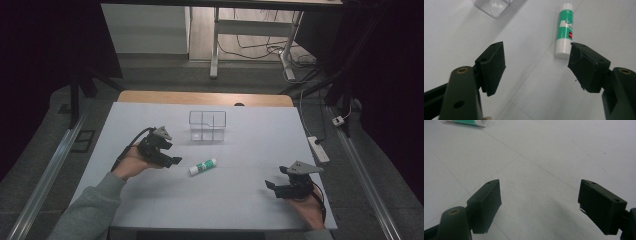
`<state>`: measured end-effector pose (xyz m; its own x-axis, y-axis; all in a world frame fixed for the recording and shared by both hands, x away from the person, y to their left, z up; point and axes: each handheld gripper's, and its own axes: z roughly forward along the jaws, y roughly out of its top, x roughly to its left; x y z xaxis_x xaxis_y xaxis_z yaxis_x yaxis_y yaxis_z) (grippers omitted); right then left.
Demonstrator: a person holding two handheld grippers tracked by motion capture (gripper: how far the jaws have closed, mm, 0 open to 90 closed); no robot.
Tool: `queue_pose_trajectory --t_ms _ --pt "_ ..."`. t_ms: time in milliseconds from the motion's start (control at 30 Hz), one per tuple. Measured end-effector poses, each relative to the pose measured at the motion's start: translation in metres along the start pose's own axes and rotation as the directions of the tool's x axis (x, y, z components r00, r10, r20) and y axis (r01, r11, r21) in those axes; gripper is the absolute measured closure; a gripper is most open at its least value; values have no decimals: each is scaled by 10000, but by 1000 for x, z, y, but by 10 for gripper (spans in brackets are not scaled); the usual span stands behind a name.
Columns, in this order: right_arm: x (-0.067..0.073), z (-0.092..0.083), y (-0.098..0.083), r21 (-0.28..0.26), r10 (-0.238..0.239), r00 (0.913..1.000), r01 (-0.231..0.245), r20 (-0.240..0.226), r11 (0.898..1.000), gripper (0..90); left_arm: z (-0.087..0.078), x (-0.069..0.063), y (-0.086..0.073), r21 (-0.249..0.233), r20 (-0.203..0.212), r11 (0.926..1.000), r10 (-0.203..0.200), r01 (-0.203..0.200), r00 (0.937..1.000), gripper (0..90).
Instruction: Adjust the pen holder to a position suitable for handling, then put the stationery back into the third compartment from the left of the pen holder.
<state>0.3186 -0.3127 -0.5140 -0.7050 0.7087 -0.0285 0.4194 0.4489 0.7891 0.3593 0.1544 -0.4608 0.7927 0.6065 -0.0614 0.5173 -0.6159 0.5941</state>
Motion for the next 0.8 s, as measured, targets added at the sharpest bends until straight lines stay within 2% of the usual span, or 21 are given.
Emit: queue_pose_trajectory --t_ms 133,367,567,800 --pt "0 1 0 -20 21 10000 -21 18 10000 183 1 -5 1 63 -108 9999 118 -118 9999 281" --pt "0 1 1 47 18 10000 -18 11 10000 183 5 -15 4 252 100 9994 240 -243 9997 276" --pt "0 2 1 41 -48 10000 48 1 10000 184 15 -23 5 510 228 9986 121 -132 9997 273" --pt "0 2 1 63 -49 10000 49 7 10000 184 26 -31 12 805 348 9965 213 -240 9992 278"
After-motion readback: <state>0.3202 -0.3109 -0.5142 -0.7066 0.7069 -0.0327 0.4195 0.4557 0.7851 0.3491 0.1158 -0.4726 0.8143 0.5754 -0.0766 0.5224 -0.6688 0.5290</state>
